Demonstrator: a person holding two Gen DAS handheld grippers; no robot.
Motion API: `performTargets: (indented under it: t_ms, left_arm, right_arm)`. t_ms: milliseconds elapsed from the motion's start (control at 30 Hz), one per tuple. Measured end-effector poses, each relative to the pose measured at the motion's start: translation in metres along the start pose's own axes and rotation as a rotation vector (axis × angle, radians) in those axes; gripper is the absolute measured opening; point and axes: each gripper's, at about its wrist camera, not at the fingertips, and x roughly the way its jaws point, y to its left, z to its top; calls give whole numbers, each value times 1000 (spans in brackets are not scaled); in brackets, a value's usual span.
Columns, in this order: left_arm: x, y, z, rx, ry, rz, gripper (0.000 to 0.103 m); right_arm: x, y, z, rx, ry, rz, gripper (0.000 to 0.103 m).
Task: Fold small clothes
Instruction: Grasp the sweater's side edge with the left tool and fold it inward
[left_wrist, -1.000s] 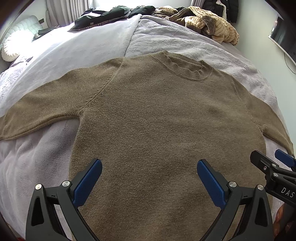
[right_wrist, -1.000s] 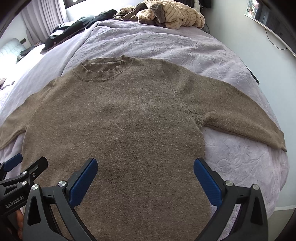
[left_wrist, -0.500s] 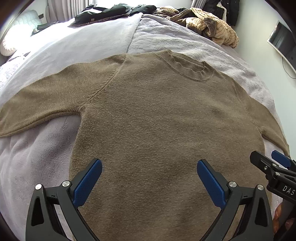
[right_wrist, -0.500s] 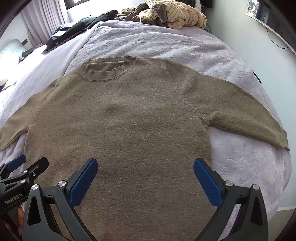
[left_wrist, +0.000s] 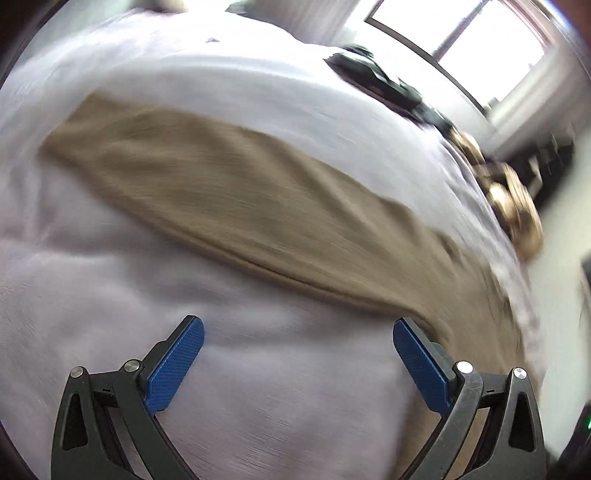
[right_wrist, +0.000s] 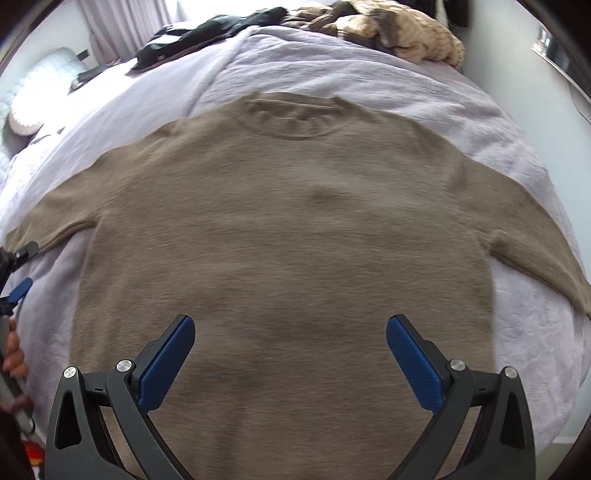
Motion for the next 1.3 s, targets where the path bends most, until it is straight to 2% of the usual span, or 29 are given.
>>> performTargets:
  t_ms: [100, 300, 333, 367, 400, 467, 500, 600, 733, 900, 1000, 1133, 1233, 1300]
  left_arm:
    - [16, 33, 23, -115, -9, -40, 103]
    - [37, 37, 66, -136, -77, -25, 102]
    - [37, 39, 68, -150, -93, -24, 97]
    - [37, 40, 70, -164, -103, -20, 77]
    - [36, 45, 72, -182, -114, -7, 66]
    - [36, 55, 74, -208, -119, -24, 21]
    - [36, 62, 75, -218, -119, -56, 13]
    - [30, 72, 78, -201, -129, -114, 8]
    - [7, 52, 81, -97, -198, -198, 7]
    - [-29, -14, 78, 90, -259, -323, 7]
    - [-41, -75, 72, 187, -259, -401, 7]
    - [-40, -173, 48, 356, -218, -482, 7]
    - [-16, -252, 15, 507, -153, -488, 7]
    - [4, -286, -9, 571, -96, -487, 7]
  right_arm:
    - [-1, 22, 2, -42, 2, 13, 103]
    - [-9, 54, 1, -116, -8, 23, 103]
    - [-10, 56, 1, -121, -5, 29, 103]
    - [-11, 58, 0, -126, -3, 33, 103]
    - [-12, 59, -1, -130, 0, 38, 103]
    - [-11, 62, -1, -142, 6, 48, 103]
    - [-11, 63, -2, -147, 10, 55, 103]
    - [-10, 64, -4, -145, 19, 70, 103]
    - [-16, 58, -5, -118, -13, 124, 103]
    - [-24, 43, -3, -77, -53, 166, 103]
    - [-29, 28, -1, -35, -73, 187, 103]
    - [-36, -8, -1, 40, -104, 208, 103]
    - [-36, -42, -5, 117, -113, 220, 103]
    - [-34, -67, -9, 170, -109, 217, 103]
